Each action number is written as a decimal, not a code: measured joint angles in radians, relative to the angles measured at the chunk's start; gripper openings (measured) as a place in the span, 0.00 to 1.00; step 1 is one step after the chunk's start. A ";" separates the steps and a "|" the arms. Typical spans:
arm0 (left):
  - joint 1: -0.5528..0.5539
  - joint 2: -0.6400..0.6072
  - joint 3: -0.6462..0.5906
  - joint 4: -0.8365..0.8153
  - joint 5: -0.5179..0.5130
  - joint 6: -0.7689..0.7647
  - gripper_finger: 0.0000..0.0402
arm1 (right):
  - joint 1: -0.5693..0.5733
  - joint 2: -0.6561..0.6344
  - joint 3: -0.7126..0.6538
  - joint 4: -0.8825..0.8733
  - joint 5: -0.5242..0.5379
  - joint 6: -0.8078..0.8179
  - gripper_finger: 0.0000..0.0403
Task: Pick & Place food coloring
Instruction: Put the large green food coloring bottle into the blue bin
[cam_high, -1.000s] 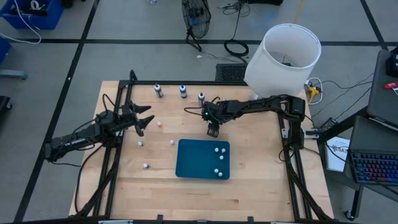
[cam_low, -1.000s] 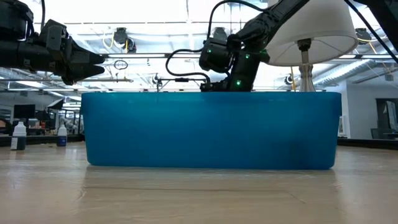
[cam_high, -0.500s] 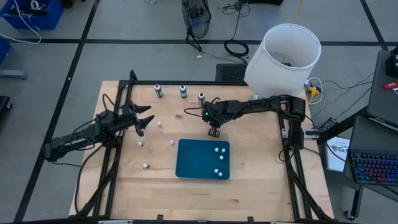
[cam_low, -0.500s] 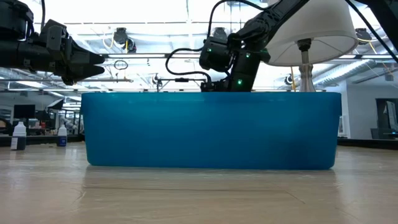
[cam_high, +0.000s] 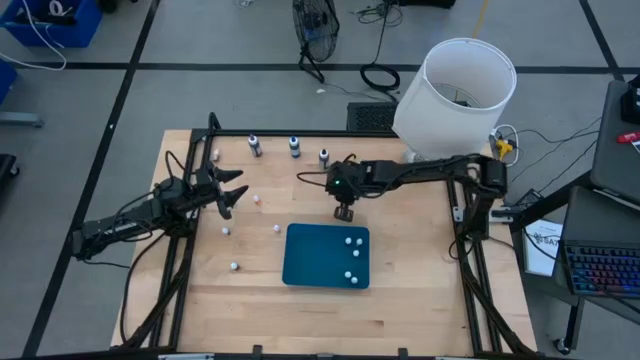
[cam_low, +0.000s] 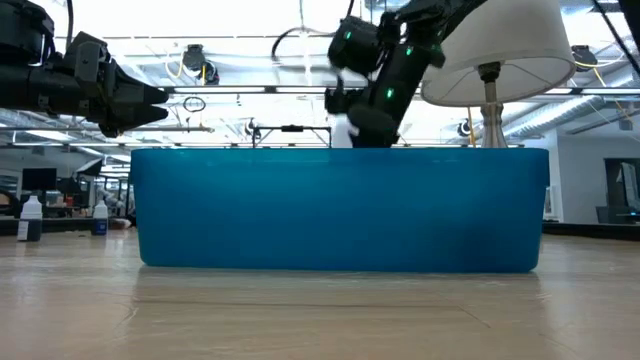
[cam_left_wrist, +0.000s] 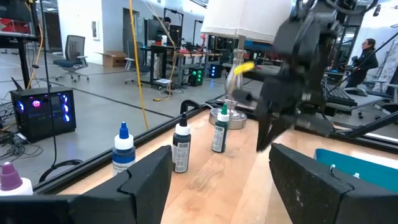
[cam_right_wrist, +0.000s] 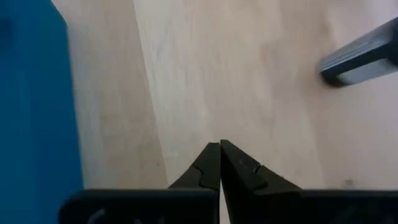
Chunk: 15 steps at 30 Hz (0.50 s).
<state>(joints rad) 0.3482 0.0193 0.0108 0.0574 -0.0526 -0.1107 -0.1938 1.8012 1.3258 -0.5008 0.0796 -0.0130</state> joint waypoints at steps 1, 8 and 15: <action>0.000 0.000 0.000 0.000 0.000 0.000 0.67 | -0.002 -0.023 0.000 -0.003 0.000 0.004 0.01; 0.000 0.000 0.000 -0.001 0.000 0.001 0.67 | -0.059 -0.209 0.000 -0.062 0.054 0.027 0.24; 0.000 0.000 0.000 -0.002 0.000 0.000 0.67 | -0.180 -0.242 0.001 -0.225 0.102 0.130 0.57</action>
<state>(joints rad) 0.3483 0.0193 0.0107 0.0554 -0.0528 -0.1108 -0.3733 1.5596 1.3266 -0.7262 0.1817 0.1173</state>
